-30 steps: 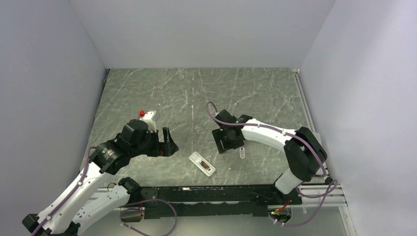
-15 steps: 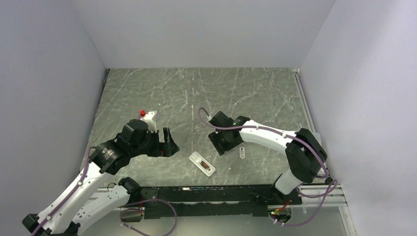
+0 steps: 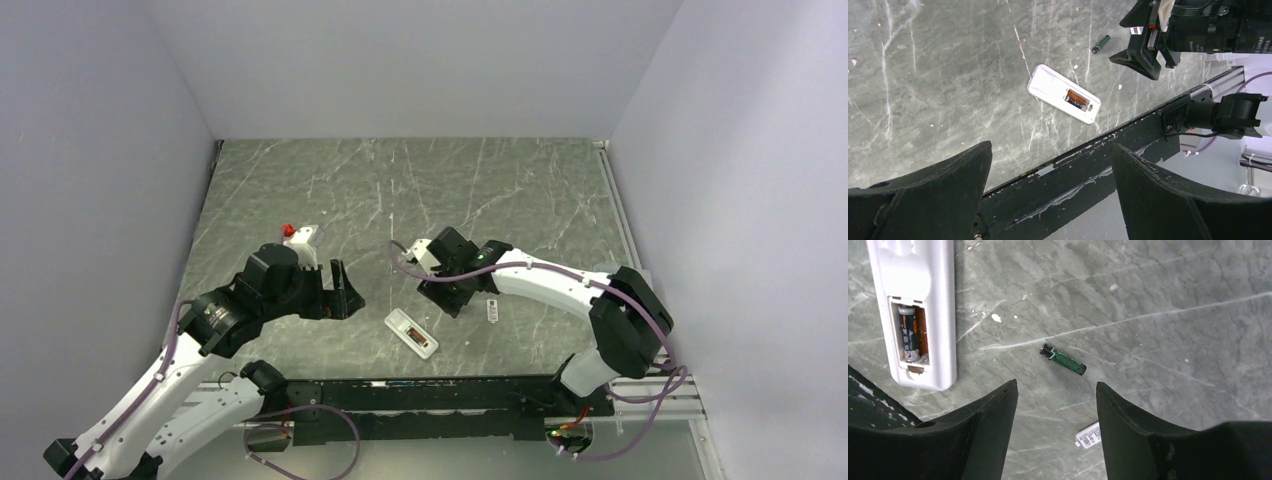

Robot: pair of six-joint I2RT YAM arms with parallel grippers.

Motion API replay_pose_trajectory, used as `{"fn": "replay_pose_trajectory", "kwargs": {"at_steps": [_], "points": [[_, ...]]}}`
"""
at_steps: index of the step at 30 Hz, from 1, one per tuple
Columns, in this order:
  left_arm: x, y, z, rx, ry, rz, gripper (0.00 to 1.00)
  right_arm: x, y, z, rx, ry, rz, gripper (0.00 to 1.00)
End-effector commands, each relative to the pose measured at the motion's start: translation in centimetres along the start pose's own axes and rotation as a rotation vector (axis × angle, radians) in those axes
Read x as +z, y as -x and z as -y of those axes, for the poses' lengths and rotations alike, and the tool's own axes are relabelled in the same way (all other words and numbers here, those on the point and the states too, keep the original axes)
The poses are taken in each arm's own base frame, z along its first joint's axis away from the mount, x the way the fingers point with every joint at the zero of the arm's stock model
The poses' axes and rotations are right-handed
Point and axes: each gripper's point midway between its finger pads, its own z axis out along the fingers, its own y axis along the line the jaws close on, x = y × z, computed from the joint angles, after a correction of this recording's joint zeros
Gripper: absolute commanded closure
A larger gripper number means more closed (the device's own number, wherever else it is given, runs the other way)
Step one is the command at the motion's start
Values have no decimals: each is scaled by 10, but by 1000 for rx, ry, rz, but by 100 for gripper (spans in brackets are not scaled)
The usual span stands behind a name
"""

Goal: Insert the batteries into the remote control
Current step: Pick up the battery from the center of the board.

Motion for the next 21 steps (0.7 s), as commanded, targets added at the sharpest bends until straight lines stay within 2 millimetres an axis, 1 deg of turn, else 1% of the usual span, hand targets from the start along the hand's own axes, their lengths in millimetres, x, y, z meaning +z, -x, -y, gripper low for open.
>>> {"fn": "replay_pose_trajectory", "kwargs": {"at_steps": [1,5,8,13,15,18,21], "points": [[-4,6,10,24,-51,33,6,2,3,-2,-171,48,21,40],[-5,7,10,26,-53,35,6,5,2,4,-247,32,15,42],[-5,7,11,30,-57,35,6,6,-1,0,-303,68,-2,43],[-4,7,10,31,-54,33,6,17,-10,-1,-341,92,-51,45],[-3,7,10,31,-52,30,6,20,-11,-3,-349,106,-48,46],[-3,7,10,32,-52,31,6,23,-12,1,-355,85,-45,46],[-3,7,10,32,-49,30,6,26,-12,0,-359,90,-50,46]]}}
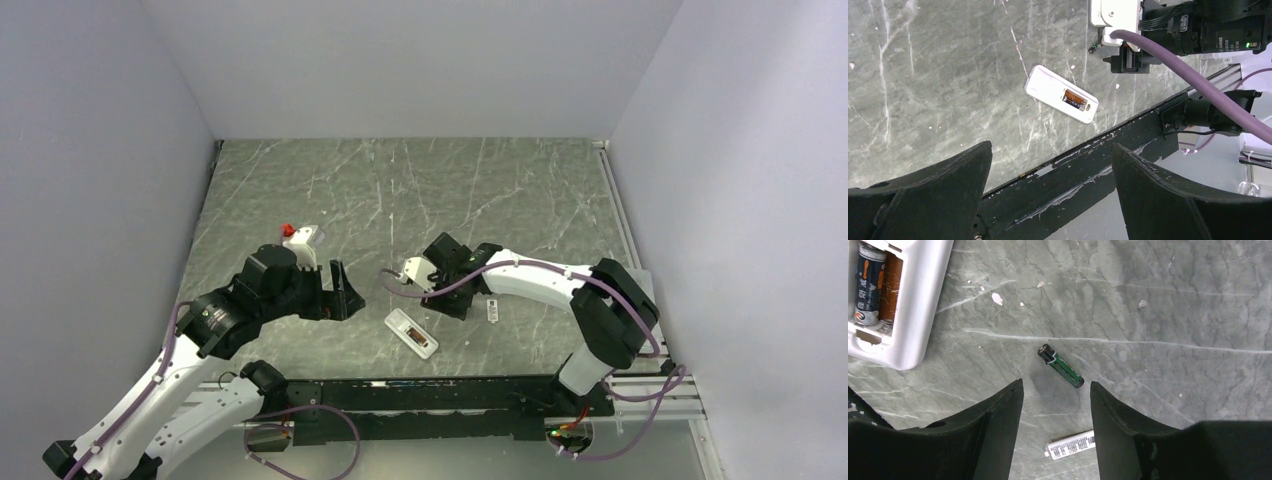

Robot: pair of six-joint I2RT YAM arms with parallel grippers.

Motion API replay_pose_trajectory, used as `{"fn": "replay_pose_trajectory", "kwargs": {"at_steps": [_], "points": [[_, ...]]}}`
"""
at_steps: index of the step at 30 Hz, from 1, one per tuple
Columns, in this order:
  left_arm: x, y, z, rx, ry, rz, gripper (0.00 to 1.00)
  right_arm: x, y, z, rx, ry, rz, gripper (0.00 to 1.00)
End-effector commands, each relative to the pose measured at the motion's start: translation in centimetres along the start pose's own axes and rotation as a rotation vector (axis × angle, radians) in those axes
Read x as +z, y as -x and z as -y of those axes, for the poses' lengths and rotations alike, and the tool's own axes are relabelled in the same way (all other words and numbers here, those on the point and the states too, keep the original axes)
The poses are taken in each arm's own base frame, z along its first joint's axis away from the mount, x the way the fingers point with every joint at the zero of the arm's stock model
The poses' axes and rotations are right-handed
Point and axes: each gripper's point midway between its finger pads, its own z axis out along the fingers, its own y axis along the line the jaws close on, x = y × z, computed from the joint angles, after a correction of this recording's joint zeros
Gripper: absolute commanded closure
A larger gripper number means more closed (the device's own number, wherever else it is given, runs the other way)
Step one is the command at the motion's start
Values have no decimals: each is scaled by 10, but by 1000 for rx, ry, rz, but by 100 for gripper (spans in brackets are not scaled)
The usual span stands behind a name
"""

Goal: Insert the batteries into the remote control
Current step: Pick up the battery from the center of the board.

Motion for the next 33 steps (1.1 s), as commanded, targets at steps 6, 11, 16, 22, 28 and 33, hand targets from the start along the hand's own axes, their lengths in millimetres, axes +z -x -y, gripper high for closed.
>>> {"fn": "replay_pose_trajectory", "kwargs": {"at_steps": [6,11,16,22,28,33], "points": [[1,6,6,19,-26,20,6,12,5,3,-41,3,8,48],[2,6,6,21,-24,19,6,16,9,6,-41,1,2,51],[2,6,6,22,-26,17,6,22,9,6,-44,17,-10,54],[3,6,6,25,-26,15,6,26,12,4,-41,31,-6,58],[4,6,6,25,-21,15,6,28,12,2,-41,43,-5,61],[5,7,6,24,-18,11,6,31,11,1,-35,47,-8,67]]}}
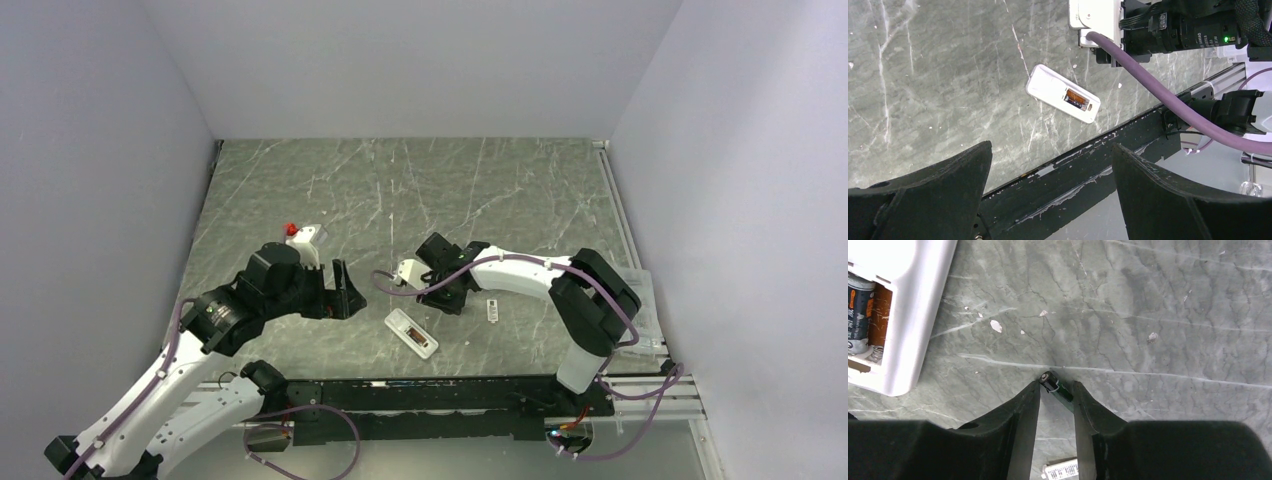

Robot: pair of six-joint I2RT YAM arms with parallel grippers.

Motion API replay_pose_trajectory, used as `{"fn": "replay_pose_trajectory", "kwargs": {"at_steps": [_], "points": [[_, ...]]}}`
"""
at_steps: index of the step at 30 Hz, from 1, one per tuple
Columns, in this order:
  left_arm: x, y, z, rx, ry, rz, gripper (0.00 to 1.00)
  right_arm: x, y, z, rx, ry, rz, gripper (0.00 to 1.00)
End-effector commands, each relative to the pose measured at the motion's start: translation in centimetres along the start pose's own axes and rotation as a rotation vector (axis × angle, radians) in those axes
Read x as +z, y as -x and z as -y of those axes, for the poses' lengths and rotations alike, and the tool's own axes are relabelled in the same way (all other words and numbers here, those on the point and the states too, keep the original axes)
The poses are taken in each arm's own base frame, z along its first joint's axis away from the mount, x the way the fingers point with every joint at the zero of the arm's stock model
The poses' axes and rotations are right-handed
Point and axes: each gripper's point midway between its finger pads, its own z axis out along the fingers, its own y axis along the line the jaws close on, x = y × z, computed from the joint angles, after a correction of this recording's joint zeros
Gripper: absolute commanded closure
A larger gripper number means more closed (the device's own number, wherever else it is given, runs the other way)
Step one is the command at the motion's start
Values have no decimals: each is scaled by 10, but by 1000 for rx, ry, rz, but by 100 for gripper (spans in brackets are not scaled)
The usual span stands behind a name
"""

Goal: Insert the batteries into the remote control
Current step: Pick up the battery from the center of the board.

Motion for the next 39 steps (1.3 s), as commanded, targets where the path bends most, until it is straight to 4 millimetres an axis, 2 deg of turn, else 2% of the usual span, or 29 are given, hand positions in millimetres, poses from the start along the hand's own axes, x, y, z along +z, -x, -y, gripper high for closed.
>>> {"fn": "replay_pose_trajectory", "kwargs": {"at_steps": [1,13,28,39], "points": [[1,7,6,24,-27,25,6,9,6,3,-13,1,14,69],[1,7,7,27,-30,21,6,11,12,6,17,-9,19,100],[1,5,7,22,-35,18,6,-17,39,8,166,-39,145,100],[5,3,5,3,-25,8,6,-52,61,-8,296,-16,336,100]]}}
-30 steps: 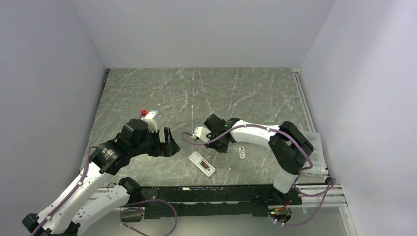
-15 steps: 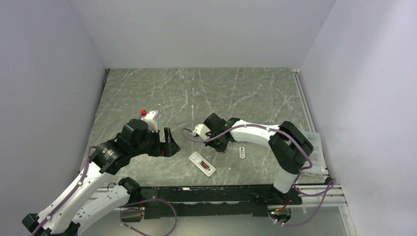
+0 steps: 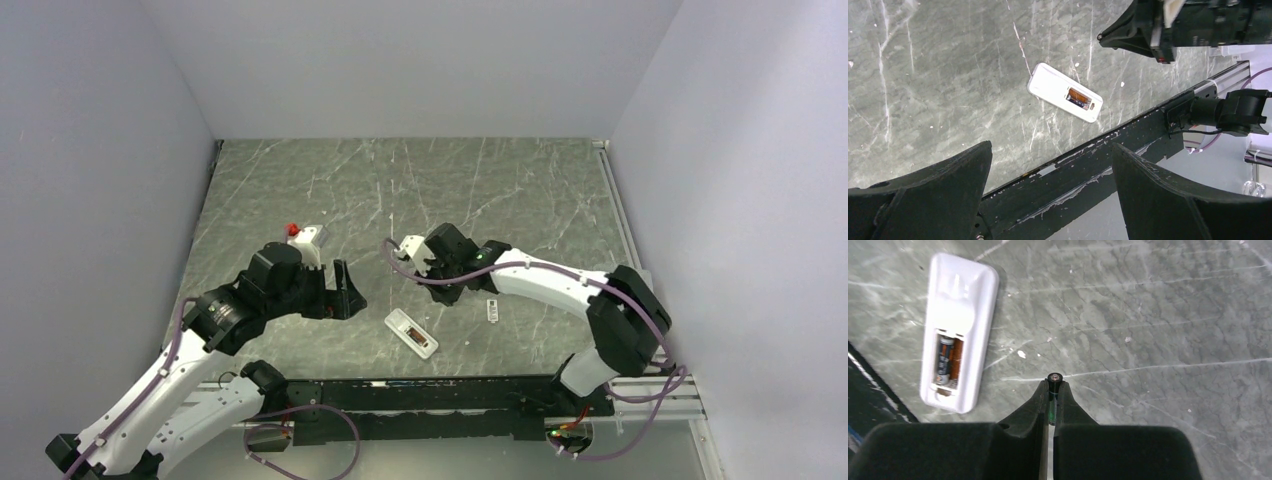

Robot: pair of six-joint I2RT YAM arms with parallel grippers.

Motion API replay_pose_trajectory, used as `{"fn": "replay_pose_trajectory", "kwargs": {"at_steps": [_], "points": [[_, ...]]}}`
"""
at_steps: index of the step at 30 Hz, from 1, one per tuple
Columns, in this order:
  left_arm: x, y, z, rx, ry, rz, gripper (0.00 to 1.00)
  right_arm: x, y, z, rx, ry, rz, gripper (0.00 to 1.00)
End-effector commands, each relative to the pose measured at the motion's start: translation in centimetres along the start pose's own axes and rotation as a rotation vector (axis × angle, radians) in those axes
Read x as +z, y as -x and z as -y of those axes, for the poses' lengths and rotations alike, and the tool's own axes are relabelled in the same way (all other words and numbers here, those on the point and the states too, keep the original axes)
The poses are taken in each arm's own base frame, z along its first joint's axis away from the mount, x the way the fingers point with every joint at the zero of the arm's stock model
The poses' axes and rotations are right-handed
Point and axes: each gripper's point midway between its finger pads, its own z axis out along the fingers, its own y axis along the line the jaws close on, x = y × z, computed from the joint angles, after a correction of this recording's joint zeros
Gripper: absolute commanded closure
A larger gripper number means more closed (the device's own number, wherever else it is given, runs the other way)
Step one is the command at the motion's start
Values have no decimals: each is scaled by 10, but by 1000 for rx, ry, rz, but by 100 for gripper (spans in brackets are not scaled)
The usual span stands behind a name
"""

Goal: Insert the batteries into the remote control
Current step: Pick up the battery from the center of the board, then load the battery into the remote control.

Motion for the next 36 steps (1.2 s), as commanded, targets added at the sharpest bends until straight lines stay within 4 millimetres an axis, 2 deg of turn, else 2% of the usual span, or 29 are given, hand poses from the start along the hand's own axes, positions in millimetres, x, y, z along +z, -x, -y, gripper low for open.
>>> {"fn": "replay_pose_trajectory", "kwargs": {"at_steps": [1,7,12,20,26,36], "points": [[4,4,6,-4,-25,13,6,-16,26,-15,80,47,142,100],[10,5,2,-25,3,8,6,-31,44,-43,111,136,279,100],[25,0,-1,-45,6,-8,6,-36,53,-62,114,156,334,100],[50,-9,-5,-61,13,-49,7,-23,47,-73,144,150,351,100],[74,-18,-16,-61,56,-103,8,-15,42,-76,177,158,353,100],[106,-32,-20,-54,43,-159,12,-16,32,-75,250,143,386,100]]}}
